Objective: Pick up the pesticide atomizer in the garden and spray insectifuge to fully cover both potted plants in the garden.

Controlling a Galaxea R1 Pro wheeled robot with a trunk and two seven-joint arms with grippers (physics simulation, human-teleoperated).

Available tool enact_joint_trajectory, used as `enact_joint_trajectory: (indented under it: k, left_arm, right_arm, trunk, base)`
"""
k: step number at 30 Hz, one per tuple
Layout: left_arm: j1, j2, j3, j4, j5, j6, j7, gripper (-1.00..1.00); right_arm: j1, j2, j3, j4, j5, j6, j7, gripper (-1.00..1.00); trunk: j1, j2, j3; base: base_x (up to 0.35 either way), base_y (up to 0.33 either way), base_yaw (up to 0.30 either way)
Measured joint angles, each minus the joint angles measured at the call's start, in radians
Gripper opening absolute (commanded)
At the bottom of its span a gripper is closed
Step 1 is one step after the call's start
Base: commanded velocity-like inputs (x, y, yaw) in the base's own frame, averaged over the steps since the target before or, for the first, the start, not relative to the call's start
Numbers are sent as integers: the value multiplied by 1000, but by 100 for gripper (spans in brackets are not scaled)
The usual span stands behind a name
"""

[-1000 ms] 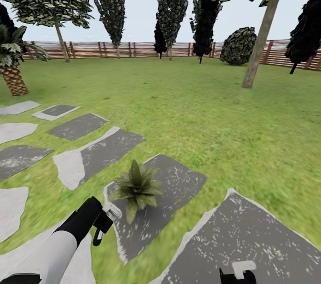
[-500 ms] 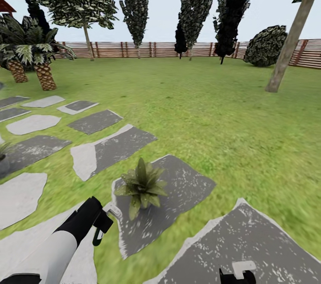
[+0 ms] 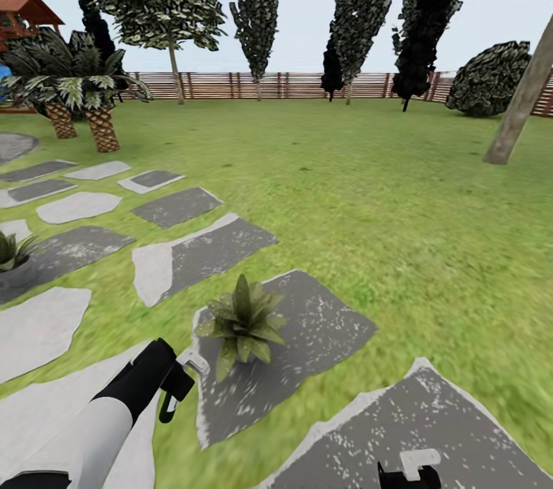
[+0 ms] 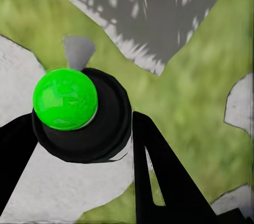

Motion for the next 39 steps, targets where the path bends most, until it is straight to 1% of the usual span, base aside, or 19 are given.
enact_joint_trajectory:
  k: [5, 14, 28, 39]
  left_arm:
    - [0, 0, 4, -1, 0, 0, 1, -100]
    - [0, 1, 7, -2, 0, 0, 1, -100]
    - [0, -8, 0, 13, -2, -1, 1, -100]
    - [0, -12, -1, 11, -6, -2, 1, -100]
  right_arm:
    - [0, 0, 0, 0, 0, 0, 0, 100]
    - [0, 0, 0, 0, 0, 0, 0, 100]
    - [0, 0, 0, 0, 0, 0, 0, 100]
    - [0, 0, 0, 0, 0, 0, 0, 100]
  trunk:
    - [0, 0, 0]
    - [0, 0, 0]
    - [0, 0, 0]
    - [0, 0, 0]
  base:
    - [-15, -252, 274]
    - [134, -250, 275]
    - [9, -19, 274]
    - [80, -244, 39]
